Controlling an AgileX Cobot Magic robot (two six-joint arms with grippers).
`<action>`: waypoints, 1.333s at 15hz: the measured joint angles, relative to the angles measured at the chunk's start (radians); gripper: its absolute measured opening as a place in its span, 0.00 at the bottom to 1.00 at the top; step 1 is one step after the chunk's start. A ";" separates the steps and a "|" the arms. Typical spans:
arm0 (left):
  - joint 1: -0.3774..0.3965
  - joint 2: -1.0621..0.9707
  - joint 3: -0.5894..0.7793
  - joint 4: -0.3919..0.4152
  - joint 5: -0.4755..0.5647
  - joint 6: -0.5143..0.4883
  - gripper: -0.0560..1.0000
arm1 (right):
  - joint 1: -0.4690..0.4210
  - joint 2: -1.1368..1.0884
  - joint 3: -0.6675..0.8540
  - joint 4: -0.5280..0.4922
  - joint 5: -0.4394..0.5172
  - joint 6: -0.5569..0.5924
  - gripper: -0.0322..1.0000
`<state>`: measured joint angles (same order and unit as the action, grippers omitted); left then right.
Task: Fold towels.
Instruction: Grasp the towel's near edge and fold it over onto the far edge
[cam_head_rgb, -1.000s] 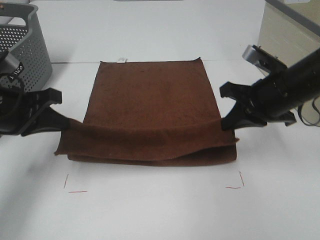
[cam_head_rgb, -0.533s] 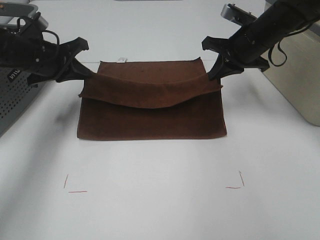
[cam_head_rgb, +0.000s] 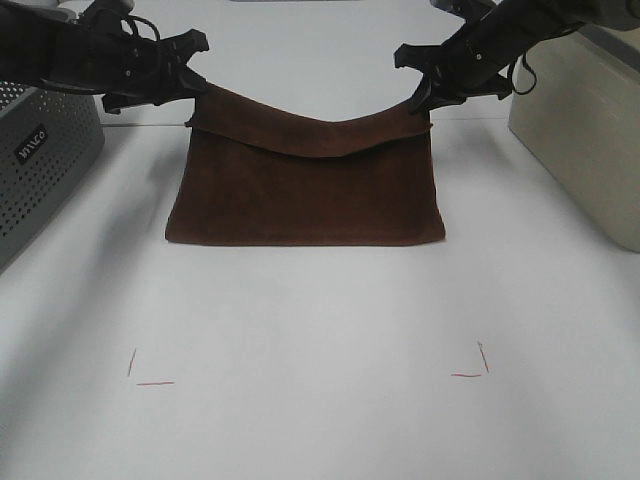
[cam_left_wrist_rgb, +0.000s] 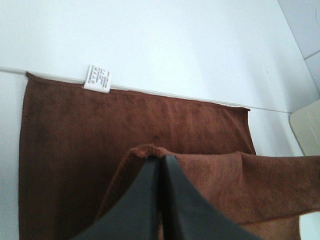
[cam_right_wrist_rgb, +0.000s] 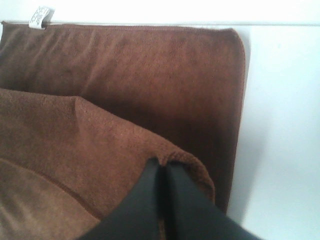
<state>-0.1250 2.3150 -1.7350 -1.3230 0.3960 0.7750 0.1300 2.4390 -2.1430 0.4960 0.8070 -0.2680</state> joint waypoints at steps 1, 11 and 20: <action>0.000 0.031 -0.049 0.002 -0.019 0.004 0.05 | 0.000 0.036 -0.050 -0.001 -0.012 0.000 0.03; -0.003 0.276 -0.321 0.055 -0.129 0.011 0.30 | 0.000 0.207 -0.170 0.009 -0.218 -0.062 0.21; -0.003 0.275 -0.328 0.133 -0.043 -0.012 0.87 | 0.000 0.155 -0.170 -0.030 -0.005 -0.032 0.80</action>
<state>-0.1280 2.5900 -2.0630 -1.1900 0.3530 0.7630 0.1300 2.5940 -2.3130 0.4660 0.8020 -0.3000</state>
